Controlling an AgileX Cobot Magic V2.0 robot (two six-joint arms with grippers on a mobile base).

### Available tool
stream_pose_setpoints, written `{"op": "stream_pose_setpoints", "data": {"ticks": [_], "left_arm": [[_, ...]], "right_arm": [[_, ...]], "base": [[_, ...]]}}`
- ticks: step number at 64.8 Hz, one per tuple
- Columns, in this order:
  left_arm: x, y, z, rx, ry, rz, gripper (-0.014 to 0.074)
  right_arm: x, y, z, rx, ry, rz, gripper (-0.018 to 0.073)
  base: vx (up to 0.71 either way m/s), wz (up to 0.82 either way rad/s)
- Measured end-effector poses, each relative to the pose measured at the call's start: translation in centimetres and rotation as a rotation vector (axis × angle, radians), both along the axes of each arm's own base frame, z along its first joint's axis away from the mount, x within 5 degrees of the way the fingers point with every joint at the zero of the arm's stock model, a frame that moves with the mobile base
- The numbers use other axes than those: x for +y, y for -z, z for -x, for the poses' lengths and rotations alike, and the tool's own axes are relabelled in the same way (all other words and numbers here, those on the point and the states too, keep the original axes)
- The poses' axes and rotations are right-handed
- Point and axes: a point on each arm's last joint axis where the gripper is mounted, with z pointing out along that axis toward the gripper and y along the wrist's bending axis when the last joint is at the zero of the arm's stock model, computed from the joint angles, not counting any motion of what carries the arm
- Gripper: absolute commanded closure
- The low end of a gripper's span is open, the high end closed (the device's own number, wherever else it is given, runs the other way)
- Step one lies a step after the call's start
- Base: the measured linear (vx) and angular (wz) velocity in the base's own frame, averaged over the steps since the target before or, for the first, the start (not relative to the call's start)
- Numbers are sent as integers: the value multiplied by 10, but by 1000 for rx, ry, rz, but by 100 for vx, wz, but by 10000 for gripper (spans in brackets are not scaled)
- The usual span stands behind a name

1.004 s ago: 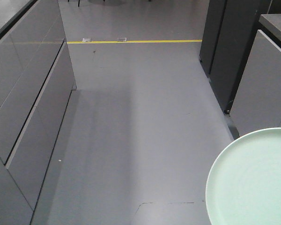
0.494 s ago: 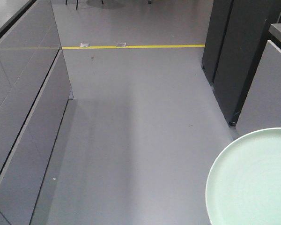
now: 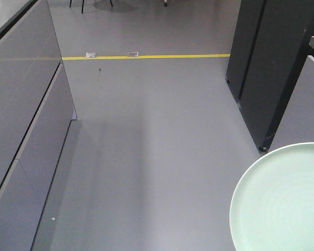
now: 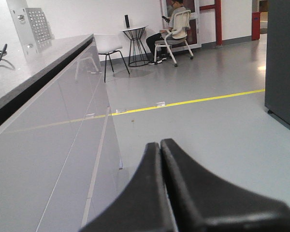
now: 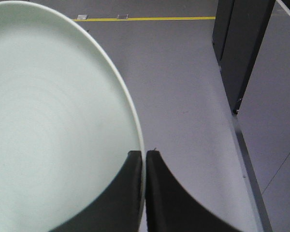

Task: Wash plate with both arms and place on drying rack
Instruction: 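Hold the plate in the right gripper while turning toward the sink counter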

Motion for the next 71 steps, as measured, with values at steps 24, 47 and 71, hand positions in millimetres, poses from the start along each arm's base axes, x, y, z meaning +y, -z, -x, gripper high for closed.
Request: {"op": "stream_pose_setpoints", "data": {"ticks": [24, 47, 71], "left_arm": [[0, 0, 0, 0, 0, 0, 603], [0, 0, 0, 0, 0, 0, 603], [0, 0, 0, 0, 0, 0, 603]], "right_arm": [[0, 0, 0, 0, 0, 0, 561], [0, 0, 0, 0, 0, 0, 561], [0, 0, 0, 0, 0, 0, 561]], "base": [[20, -5], [17, -10], [13, -23]]}}
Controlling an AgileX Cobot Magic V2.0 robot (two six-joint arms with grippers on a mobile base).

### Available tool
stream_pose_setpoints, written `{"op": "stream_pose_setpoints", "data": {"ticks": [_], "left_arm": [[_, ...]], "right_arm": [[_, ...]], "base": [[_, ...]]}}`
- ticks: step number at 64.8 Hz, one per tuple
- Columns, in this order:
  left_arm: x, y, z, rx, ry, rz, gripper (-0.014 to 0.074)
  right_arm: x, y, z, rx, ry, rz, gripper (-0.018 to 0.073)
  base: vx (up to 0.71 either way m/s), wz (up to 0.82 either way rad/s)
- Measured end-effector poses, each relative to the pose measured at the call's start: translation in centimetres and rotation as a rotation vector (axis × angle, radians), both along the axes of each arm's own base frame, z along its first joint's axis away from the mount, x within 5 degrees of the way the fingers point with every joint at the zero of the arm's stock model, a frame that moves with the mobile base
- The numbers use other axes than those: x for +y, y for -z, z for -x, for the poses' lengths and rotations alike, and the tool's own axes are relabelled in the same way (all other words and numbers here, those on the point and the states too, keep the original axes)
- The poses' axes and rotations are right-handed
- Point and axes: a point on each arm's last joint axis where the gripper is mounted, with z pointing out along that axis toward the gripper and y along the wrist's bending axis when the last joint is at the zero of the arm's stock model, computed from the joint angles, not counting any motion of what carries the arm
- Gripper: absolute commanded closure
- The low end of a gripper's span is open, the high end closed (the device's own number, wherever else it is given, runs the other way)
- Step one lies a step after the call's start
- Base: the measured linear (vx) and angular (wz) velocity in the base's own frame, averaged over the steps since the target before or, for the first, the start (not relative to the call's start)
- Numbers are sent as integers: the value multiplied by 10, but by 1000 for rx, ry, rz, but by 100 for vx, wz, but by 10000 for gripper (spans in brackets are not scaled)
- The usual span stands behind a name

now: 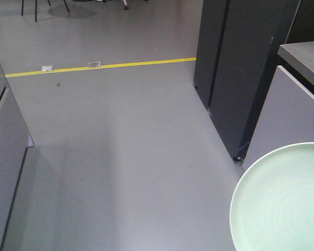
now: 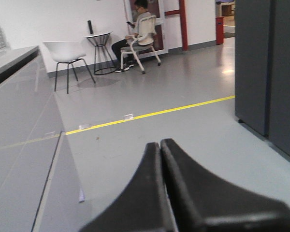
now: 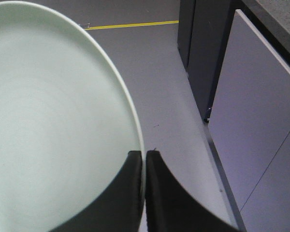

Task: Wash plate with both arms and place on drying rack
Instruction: 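Hold the plate in the right gripper while turning toward the sink counter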

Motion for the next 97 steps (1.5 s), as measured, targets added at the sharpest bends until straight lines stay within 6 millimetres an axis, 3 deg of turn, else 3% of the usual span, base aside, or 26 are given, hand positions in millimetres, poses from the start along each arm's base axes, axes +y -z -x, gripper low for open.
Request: {"op": "stream_pose_setpoints", "data": {"ticks": [97], "left_arm": [[0, 0, 0, 0, 0, 0, 603]], "right_arm": [[0, 0, 0, 0, 0, 0, 561]], "base": [[10, -27]]}}
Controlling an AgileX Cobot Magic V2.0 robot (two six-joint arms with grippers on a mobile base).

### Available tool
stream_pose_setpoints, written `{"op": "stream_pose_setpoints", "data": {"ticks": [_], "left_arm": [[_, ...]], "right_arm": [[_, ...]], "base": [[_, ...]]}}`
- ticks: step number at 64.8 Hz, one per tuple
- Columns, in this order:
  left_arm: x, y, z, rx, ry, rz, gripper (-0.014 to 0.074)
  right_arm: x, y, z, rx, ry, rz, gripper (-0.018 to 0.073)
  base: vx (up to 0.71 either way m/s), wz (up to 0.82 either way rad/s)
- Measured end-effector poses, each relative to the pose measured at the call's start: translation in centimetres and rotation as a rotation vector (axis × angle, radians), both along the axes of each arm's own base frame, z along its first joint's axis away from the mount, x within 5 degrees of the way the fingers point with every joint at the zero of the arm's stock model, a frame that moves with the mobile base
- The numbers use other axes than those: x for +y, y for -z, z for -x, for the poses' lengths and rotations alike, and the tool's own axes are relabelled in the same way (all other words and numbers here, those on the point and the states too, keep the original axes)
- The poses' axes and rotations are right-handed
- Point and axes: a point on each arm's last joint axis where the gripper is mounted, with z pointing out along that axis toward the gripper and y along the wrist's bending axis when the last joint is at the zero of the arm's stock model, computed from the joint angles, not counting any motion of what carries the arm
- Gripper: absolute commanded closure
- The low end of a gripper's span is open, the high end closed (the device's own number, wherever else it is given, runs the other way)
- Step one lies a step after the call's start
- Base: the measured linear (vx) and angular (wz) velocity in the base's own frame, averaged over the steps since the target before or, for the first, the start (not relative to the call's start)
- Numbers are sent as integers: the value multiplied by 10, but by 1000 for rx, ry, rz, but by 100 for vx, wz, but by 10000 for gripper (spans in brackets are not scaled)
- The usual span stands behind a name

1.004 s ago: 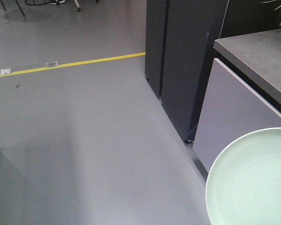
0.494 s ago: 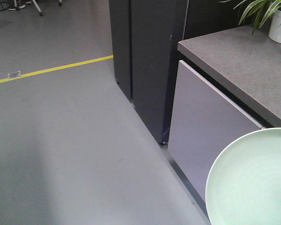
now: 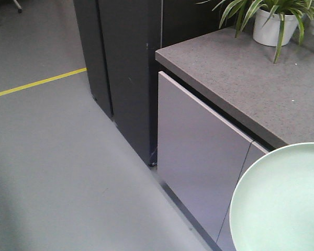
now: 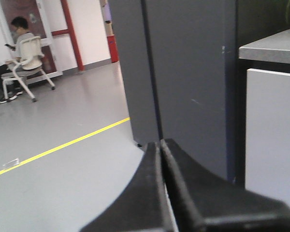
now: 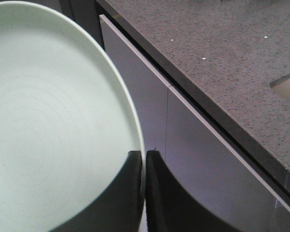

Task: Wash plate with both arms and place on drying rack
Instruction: 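Hold the plate in the right gripper while turning toward the sink counter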

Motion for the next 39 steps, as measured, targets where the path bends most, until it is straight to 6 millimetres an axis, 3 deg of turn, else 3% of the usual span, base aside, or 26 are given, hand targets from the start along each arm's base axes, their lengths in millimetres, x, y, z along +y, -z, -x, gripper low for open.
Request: {"op": "stream_pose_setpoints", "data": {"ticks": [39], "left_arm": [[0, 0, 0, 0, 0, 0, 603]], "right_arm": [[0, 0, 0, 0, 0, 0, 561]], "base": [[9, -34]]}}
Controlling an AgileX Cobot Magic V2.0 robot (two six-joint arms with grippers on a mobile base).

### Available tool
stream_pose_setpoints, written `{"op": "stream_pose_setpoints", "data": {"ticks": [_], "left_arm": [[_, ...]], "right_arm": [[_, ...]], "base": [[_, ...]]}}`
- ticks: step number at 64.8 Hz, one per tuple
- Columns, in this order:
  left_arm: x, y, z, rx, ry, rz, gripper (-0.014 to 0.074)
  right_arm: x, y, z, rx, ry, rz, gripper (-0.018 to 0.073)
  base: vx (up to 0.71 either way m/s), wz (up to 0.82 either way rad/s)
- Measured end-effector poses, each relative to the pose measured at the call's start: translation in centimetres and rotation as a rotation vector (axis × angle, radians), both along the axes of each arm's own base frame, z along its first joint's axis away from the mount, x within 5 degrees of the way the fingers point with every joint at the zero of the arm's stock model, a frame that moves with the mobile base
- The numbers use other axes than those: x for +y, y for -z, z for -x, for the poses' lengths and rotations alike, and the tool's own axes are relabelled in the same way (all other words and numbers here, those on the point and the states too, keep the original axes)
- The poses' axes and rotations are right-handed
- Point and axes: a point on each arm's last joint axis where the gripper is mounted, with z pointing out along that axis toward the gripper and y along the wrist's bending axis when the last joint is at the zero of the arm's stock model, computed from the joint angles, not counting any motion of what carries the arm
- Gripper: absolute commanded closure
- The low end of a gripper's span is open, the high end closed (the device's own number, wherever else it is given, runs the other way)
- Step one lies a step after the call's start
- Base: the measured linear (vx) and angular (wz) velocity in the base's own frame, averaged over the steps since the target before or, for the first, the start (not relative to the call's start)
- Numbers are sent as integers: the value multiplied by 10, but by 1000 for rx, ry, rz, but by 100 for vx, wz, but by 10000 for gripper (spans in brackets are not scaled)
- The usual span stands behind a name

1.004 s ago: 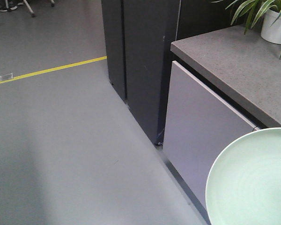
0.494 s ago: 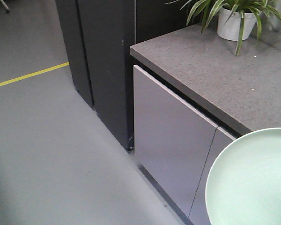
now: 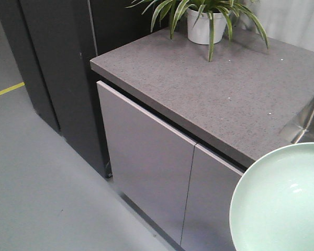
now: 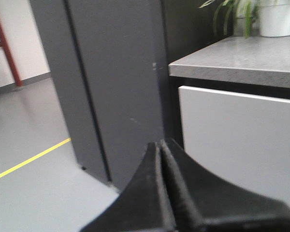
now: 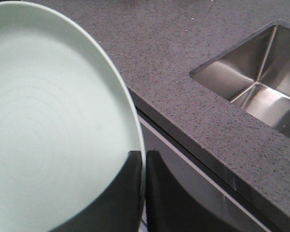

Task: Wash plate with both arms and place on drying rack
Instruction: 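Hold the plate in the right gripper while turning toward the sink counter, then hold the plate in the right gripper while approaching the sink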

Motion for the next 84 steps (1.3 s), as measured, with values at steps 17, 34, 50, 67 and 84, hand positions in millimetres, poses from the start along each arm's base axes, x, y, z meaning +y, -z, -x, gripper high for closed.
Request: {"op": "stream_pose_setpoints", "data": {"ticks": [17, 34, 50, 67, 84], "left_arm": [[0, 0, 0, 0, 0, 0, 603], [0, 0, 0, 0, 0, 0, 603], [0, 0, 0, 0, 0, 0, 603], [0, 0, 0, 0, 0, 0, 603], [0, 0, 0, 0, 0, 0, 603]], "right_arm": [[0, 0, 0, 0, 0, 0, 561], [0, 0, 0, 0, 0, 0, 561], [0, 0, 0, 0, 0, 0, 561], [0, 0, 0, 0, 0, 0, 561], [0, 0, 0, 0, 0, 0, 561]], "base": [[8, -29], [7, -29], [8, -32], [8, -32], [7, -30]]}}
